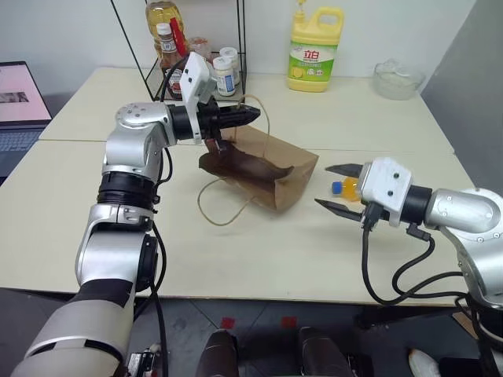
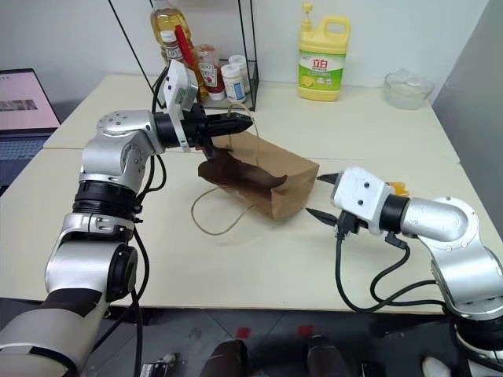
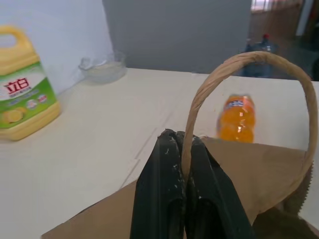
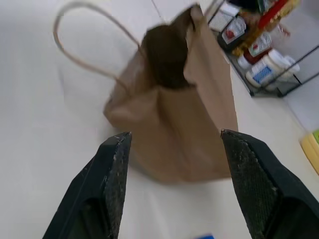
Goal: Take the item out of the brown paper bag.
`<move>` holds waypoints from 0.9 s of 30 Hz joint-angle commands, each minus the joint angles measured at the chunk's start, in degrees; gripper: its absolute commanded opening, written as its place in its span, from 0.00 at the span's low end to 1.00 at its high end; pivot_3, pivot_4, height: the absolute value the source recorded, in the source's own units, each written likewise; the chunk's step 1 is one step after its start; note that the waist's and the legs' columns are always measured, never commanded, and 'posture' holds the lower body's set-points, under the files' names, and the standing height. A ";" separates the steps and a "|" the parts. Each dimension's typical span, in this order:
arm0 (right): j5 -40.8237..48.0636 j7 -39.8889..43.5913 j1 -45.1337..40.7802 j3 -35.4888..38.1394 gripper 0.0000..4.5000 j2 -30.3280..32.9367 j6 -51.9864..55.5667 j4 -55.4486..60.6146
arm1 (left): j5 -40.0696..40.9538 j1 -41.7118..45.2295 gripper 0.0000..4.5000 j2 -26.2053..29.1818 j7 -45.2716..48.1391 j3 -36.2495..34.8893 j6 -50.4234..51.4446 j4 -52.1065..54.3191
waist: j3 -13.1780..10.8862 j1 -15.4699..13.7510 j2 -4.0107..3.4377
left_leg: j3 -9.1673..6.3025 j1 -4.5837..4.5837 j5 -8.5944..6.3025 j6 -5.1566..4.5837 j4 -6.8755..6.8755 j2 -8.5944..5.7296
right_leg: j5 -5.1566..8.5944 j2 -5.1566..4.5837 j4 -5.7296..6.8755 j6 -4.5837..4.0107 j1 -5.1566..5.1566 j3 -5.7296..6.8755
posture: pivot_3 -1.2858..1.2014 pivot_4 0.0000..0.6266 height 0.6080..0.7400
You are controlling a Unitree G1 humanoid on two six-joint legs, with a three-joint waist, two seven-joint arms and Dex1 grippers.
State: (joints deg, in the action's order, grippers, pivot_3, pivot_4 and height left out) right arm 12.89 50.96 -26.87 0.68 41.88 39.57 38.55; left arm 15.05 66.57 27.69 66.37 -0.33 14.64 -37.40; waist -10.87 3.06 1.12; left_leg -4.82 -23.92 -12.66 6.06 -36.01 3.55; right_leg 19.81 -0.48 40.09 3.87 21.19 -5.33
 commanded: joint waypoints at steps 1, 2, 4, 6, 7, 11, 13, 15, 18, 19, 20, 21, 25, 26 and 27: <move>3.66 -2.19 -2.75 1.82 0.66 -0.61 3.87 1.85 | -0.98 2.82 0.00 -0.47 -2.74 -0.79 -1.59 -1.86 | 0.00 -0.01 0.00 | 0.00 0.00 0.00 0.00 0.00 0.00 | 0.00 0.00 0.00 0.00 0.00 0.00 | 0.52 0.24 1.00; 4.40 -2.75 -3.29 1.94 0.66 -0.82 4.50 1.69 | -1.42 3.32 0.00 -0.75 -3.56 -0.61 -1.93 -2.76 | 0.00 -0.02 0.00 | 0.00 0.00 -0.01 -0.01 0.01 0.00 | 0.00 0.00 0.00 0.00 0.01 0.00 | 0.52 0.24 1.00; 5.28 -3.62 -3.87 1.96 0.66 -0.92 5.05 1.43 | -1.96 4.49 0.00 -1.40 -5.12 -0.62 -2.02 -4.86 | 0.00 -0.01 0.00 | 0.00 0.00 -0.03 -0.05 0.01 0.00 | 0.00 0.00 0.01 0.00 0.01 0.00 | 0.52 0.24 1.00; 5.85 -4.38 -4.08 1.87 0.67 -0.79 5.05 1.11 | -2.99 5.54 0.09 -1.73 -6.60 -0.52 -2.99 -7.11 | 0.00 0.00 0.00 | 0.01 0.00 -0.08 -0.15 0.00 0.00 | 0.00 0.00 0.01 0.00 0.02 0.00 | 0.52 0.24 1.00; 6.03 -4.79 -4.20 1.85 0.67 -0.79 4.93 0.85 | -3.35 6.07 0.13 -1.82 -6.99 -0.59 -3.56 -8.21 | 0.00 0.02 0.00 | 0.01 -0.01 -0.09 -0.16 0.01 0.00 | 0.00 0.00 0.01 0.00 0.04 0.00 | 0.52 0.24 1.00; 6.88 -6.27 -4.91 1.81 0.67 -0.81 4.77 0.03 | -4.43 7.76 0.38 -1.80 -7.56 -0.70 -5.97 -11.53 | 0.00 0.07 0.00 | 0.01 -0.01 -0.09 -0.16 0.02 0.00 | 0.00 0.01 0.02 0.00 0.07 -0.01 | 0.52 0.24 1.00; 7.30 -6.97 -5.54 1.80 0.67 -0.84 4.76 -0.50 | -5.16 8.73 0.51 -1.68 -8.24 -0.74 -7.57 -13.35 | 0.00 0.09 0.00 | 0.01 -0.01 -0.09 -0.16 0.02 0.00 | 0.00 0.01 0.03 0.00 0.07 -0.01 | 0.52 0.24 1.00; 7.38 -7.61 -6.10 1.63 0.67 -0.90 4.56 -1.12 | -6.06 9.53 0.66 -1.48 -8.54 -0.57 -9.56 -15.02 | 0.00 0.10 0.00 | 0.01 -0.01 -0.09 -0.16 0.03 0.00 | 0.00 0.01 0.03 0.00 0.08 -0.01 | 0.52 0.24 1.00; 7.50 -8.30 -6.74 1.42 0.67 -0.93 4.33 -1.94 | -8.29 10.15 0.86 -0.89 -8.44 0.47 -14.04 -16.80 | 0.00 0.12 0.00 | 0.02 -0.01 -0.09 -0.16 0.03 0.00 | 0.00 0.01 0.03 0.00 0.08 -0.01 | 0.52 0.24 1.00; 7.50 -8.44 -6.83 1.36 0.67 -0.86 4.22 -2.13 | -9.06 10.24 0.91 -0.57 -8.18 0.75 -15.76 -17.31 | 0.00 0.11 0.00 | 0.02 -0.01 -0.09 -0.16 0.03 0.00 | 0.00 0.01 0.03 0.00 0.08 -0.01 | 0.52 0.24 1.00; 7.50 -8.60 -6.90 1.35 0.67 -0.83 4.17 -2.27 | -9.64 10.33 0.91 -0.30 -7.98 0.86 -17.06 -17.75 | 0.00 0.12 0.00 | 0.02 -0.02 -0.08 -0.15 0.03 0.00 | 0.00 0.01 0.03 0.00 0.08 -0.01 | 0.52 0.24 1.00; 7.41 -8.85 -6.84 1.43 0.67 -0.82 4.08 -2.31 | -9.83 10.34 0.91 -0.03 -7.68 0.70 -18.13 -17.97 | 0.00 0.13 0.00 | 0.02 -0.02 -0.08 -0.14 0.03 0.00 | 0.00 0.01 0.03 0.00 0.09 -0.01 | 0.52 0.24 1.00; 7.44 -10.68 -6.08 2.65 0.67 -1.14 4.31 -1.93 | -8.80 10.39 0.91 1.00 -8.23 -1.13 -18.71 -17.84 | 0.00 0.16 0.00 | 0.02 -0.02 -0.08 -0.15 0.04 0.01 | 0.00 0.01 0.04 0.00 0.10 -0.02 | 0.52 0.24 1.00; 7.51 -11.19 -5.74 3.10 0.67 -1.18 4.42 -1.75 | -8.55 10.17 0.91 1.36 -8.57 -1.58 -18.52 -17.35 | 0.00 0.17 0.00 | 0.02 -0.03 -0.08 -0.15 0.04 0.00 | 0.00 0.01 0.04 0.00 0.10 -0.01 | 0.52 0.24 1.00; 7.59 -11.85 -5.14 3.75 0.67 -1.32 4.56 -1.47 | -8.46 9.91 0.91 1.79 -9.35 -1.98 -17.05 -16.78 | 0.00 0.17 0.00 | 0.02 -0.03 -0.08 -0.15 0.04 0.00 | 0.00 0.01 0.04 0.00 0.10 -0.02 | 0.52 0.24 1.00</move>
State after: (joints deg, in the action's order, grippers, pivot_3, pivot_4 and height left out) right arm 19.63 40.59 -32.31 1.44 40.58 44.53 35.20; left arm 5.59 74.85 28.14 58.06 -0.55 -2.99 -56.32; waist -10.87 3.23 1.11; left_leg -4.80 -23.94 -12.74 5.92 -35.98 3.55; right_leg 19.81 -0.47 40.13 3.87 21.29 -5.34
